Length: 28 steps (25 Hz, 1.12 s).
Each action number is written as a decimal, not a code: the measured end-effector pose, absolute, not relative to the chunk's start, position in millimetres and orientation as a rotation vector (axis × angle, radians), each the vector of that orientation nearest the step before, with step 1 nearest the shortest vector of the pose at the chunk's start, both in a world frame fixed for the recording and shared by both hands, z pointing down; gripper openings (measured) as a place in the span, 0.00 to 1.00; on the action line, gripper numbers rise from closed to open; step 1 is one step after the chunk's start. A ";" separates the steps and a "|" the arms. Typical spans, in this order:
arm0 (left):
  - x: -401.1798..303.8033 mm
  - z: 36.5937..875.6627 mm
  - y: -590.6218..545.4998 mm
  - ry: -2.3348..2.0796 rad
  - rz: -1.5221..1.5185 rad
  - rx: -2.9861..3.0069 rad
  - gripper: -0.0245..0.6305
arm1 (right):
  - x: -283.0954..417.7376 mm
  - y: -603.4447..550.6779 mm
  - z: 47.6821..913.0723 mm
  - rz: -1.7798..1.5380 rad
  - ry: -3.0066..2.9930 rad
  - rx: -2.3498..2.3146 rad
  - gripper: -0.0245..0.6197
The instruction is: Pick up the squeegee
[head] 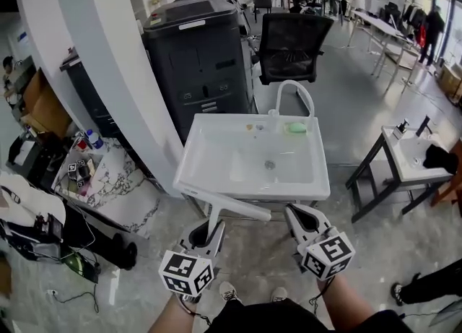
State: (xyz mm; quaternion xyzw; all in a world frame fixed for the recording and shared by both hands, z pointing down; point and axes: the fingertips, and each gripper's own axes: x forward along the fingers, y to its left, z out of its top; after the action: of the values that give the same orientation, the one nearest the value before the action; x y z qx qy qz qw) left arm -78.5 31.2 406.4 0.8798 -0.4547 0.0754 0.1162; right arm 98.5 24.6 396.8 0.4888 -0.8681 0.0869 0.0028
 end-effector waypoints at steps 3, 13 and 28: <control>-72.1 406.6 41.1 -1.355 0.226 2.570 0.16 | 104.0 32.5 398.1 0.274 -2.740 1.509 0.06; -67.4 403.1 59.5 -1.399 0.209 2.549 0.16 | 105.4 47.2 393.3 0.251 -2.766 1.453 0.06; -75.8 397.9 58.3 -1.424 0.221 2.549 0.16 | 100.0 44.9 392.4 0.255 -2.783 1.447 0.06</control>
State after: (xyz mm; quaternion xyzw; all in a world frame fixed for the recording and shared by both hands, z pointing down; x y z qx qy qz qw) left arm -75.8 58.3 397.9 0.8655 -0.4836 0.0751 0.1067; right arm 100.0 44.9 392.4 0.4599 -0.8843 0.0809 -0.0027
